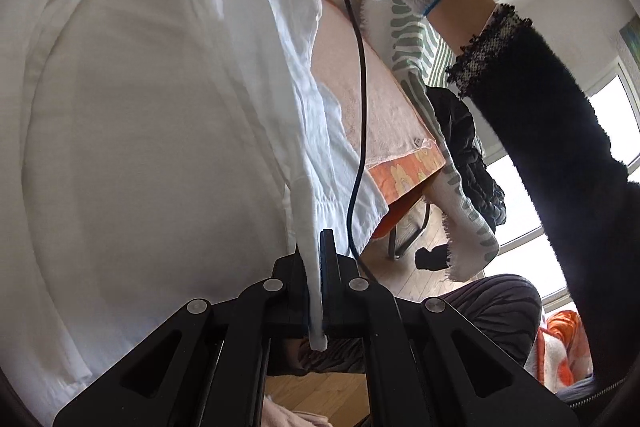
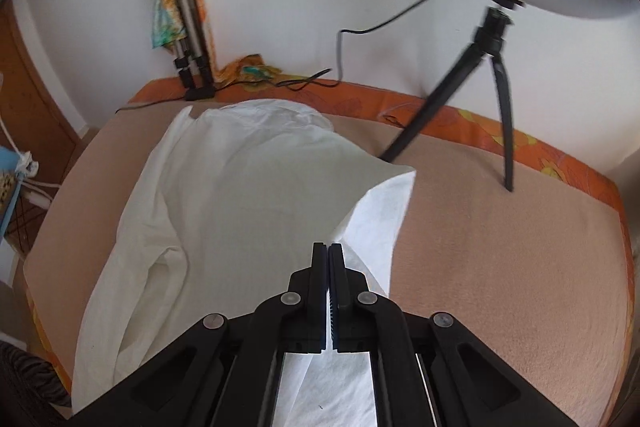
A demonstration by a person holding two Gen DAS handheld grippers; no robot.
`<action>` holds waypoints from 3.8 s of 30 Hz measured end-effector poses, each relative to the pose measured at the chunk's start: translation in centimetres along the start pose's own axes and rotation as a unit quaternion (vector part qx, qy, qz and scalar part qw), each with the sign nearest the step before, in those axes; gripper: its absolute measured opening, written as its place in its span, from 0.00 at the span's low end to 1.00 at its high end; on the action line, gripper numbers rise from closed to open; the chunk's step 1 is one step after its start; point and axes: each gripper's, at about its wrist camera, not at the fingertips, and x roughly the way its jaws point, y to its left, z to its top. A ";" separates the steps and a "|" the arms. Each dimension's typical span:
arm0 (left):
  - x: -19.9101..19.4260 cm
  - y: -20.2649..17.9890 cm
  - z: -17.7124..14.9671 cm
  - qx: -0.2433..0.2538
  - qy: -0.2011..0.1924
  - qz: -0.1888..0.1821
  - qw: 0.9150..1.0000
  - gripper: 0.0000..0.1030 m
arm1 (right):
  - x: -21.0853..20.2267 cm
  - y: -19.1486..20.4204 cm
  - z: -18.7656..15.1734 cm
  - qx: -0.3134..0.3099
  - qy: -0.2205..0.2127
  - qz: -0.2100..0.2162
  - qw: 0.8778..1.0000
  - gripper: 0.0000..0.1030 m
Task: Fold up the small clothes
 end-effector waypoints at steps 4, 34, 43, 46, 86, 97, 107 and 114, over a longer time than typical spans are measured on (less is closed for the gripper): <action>0.9 1.3 -0.7 -0.034 0.016 -0.020 0.999 0.02 | 3.0 3.8 -0.1 -0.042 0.037 0.009 0.998 0.02; -3.3 3.4 1.0 0.007 -0.006 0.072 0.997 0.10 | -3.6 -8.0 -15.0 0.178 0.038 0.048 0.982 0.07; -2.8 3.1 0.6 0.029 0.010 0.058 0.998 0.10 | -7.3 -6.1 -18.5 0.167 0.037 0.105 0.980 0.38; -2.5 3.0 0.5 0.030 0.013 0.051 0.998 0.06 | -6.8 -5.2 -20.6 0.167 0.056 0.105 0.979 0.38; -1.0 -2.8 1.3 0.087 0.010 0.045 0.995 0.09 | -5.9 -13.6 -17.9 0.227 -0.058 0.046 0.971 0.41; 1.4 -1.0 1.5 0.077 0.026 0.073 0.994 0.09 | -0.5 -14.0 -14.7 0.206 -0.044 0.117 0.970 0.30; -0.6 -1.1 2.1 0.075 0.023 0.053 0.995 0.09 | -3.0 -11.0 -12.2 0.186 -0.011 0.074 0.980 0.01; -7.0 0.4 5.3 0.083 -0.048 0.073 0.993 0.09 | -4.9 -7.4 -9.8 0.172 -0.001 0.037 0.984 0.01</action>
